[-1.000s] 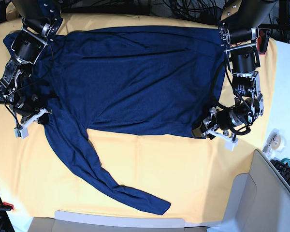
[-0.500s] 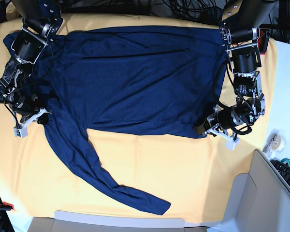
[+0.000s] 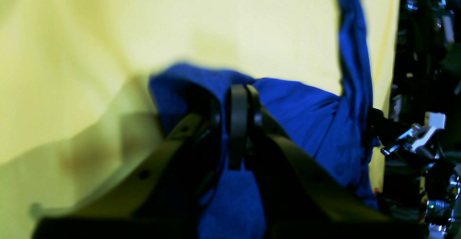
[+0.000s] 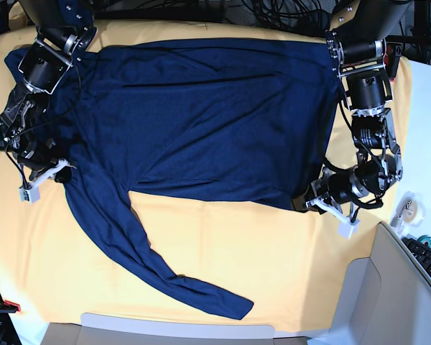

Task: Fold the T-shirt properly
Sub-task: 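Pull both grippers back, folding the shirt body toward the robot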

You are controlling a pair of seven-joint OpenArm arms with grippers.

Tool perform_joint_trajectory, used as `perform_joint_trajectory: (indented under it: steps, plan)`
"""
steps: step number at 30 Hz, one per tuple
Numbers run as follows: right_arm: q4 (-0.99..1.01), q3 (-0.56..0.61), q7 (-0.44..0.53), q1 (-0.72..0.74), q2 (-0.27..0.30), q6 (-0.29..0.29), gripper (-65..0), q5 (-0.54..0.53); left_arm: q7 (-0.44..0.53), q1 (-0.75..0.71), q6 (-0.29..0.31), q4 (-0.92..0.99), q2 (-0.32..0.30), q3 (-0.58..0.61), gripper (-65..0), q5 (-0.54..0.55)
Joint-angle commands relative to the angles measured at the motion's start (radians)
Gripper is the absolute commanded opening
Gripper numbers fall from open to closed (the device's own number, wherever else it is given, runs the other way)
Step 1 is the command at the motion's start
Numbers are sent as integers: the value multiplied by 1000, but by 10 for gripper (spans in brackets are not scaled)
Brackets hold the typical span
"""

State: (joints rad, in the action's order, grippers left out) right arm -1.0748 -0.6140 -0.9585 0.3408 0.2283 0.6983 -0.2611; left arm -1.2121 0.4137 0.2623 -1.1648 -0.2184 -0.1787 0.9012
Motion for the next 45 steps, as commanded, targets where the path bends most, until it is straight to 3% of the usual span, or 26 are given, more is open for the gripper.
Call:
perform_joint_trajectory:
  steps: [1, 17, 24, 33, 45]
  plan:
    - [-18, -16, -92, -19, 10, 0, -650, 62, -15, 14, 4, -30, -11, -8, -639, 16]
    - [-310, -109, -225, -90, 7, 0, -650, 62, -25, -124, 2, -261, -13, -9, -639, 16]
    - [-410, -116, -228, -121, 4, 0, -650, 61, -107, -154, 5, -326, -22, -135, -639, 16]
    - [-430, -123, -228, -208, 27, 0, -650, -105, -148, -212, 9, -367, -23, -184, -639, 17]
    - [-430, -140, -228, -263, 39, 0, -650, -111, -150, -378, 4, -579, -23, -184, -639, 12]
